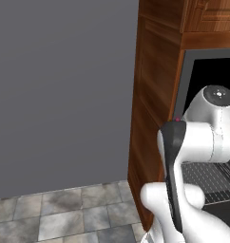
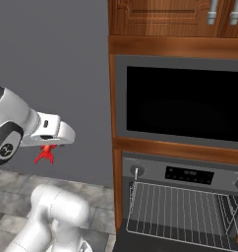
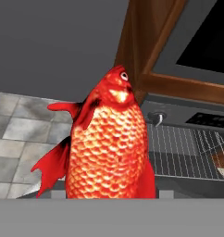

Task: Take the fish from the oven and place it on the plate on the counter.

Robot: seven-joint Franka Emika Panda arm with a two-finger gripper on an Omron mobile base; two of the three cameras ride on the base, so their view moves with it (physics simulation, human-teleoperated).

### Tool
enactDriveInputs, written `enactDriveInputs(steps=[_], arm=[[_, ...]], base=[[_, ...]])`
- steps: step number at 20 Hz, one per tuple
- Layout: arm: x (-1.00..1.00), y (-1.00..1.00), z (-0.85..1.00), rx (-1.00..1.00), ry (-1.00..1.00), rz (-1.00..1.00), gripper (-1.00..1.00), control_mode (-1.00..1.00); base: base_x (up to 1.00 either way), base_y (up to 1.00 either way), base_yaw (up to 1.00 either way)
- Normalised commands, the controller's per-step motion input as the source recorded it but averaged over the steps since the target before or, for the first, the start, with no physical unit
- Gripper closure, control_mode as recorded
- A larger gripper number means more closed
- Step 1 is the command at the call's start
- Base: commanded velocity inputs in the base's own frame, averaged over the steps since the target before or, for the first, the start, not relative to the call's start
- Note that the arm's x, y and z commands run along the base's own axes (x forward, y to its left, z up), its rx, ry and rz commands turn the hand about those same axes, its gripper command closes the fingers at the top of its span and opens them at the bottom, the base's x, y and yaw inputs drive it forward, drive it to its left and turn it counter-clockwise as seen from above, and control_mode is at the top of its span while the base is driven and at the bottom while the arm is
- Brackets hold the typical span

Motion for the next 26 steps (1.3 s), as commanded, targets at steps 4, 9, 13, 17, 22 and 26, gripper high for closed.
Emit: enactDriveInputs(steps=[4, 9, 13, 17, 22, 26], arm=[[0.28, 0.1, 0.0, 0.03, 0.05, -0.04, 1.0, -1.0], [0.17, 0.0, -0.14, 0.07, 0.04, -0.13, 1.0, -1.0], [0.01, 0.0, -0.21, 0.15, 0.0, -0.18, 1.0, -1.0], [0.0, 0.0, -0.34, 0.15, 0.0, -0.13, 1.0, -1.0], [0.0, 0.0, -0.02, 0.01, 0.0, -0.02, 1.0, -1.0], [0.0, 0.0, -0.03, 0.0, 0.0, 0.0, 1.0, -1.0]], base=[[0.0, 0.0, 0.0], [0.0, 0.0, 0.0], [0.0, 0.0, 0.0], [0.0, 0.0, 0.0], [0.0, 0.0, 0.0], [0.0, 0.0, 0.0]])
